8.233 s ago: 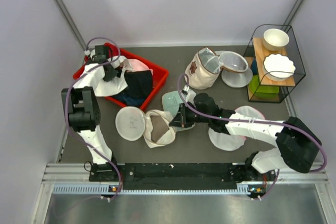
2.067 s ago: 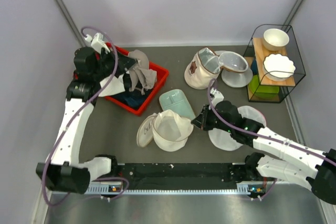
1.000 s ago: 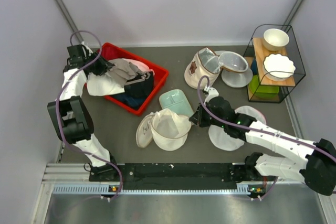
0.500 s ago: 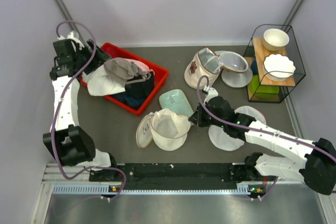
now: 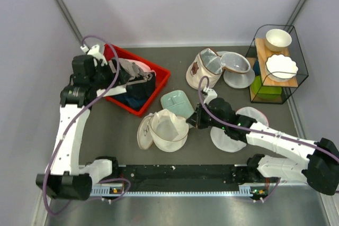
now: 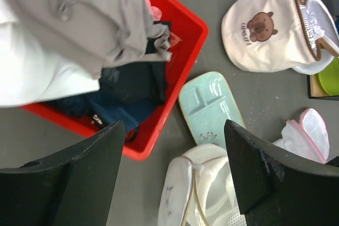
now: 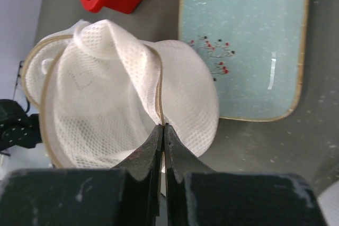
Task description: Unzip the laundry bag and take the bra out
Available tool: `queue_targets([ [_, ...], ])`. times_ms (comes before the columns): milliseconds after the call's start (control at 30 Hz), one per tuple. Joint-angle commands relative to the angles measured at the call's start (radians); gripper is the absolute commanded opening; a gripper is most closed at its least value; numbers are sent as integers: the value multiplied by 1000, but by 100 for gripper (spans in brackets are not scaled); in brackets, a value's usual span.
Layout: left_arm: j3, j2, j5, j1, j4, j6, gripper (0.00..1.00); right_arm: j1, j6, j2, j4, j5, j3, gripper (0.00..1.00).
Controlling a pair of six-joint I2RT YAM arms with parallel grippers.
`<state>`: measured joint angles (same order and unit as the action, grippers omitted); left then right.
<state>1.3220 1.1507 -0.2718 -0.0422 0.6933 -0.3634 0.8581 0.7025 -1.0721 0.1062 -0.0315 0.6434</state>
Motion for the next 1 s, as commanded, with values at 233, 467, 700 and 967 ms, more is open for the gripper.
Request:
queue_targets([
  [233, -121, -322, 114, 13, 149, 12, 81, 180, 80, -245, -243, -132, 183, 12],
  [467, -204, -396, 26, 13, 143, -22, 82, 182, -20, -250, -40, -97, 305, 81],
  [700, -218, -416, 56, 13, 152, -29, 82, 179, -23, -132, 4, 28, 243, 85],
  [967, -267, -416, -7, 13, 152, -26, 83, 176, -58, -2, 212, 220, 200, 98],
])
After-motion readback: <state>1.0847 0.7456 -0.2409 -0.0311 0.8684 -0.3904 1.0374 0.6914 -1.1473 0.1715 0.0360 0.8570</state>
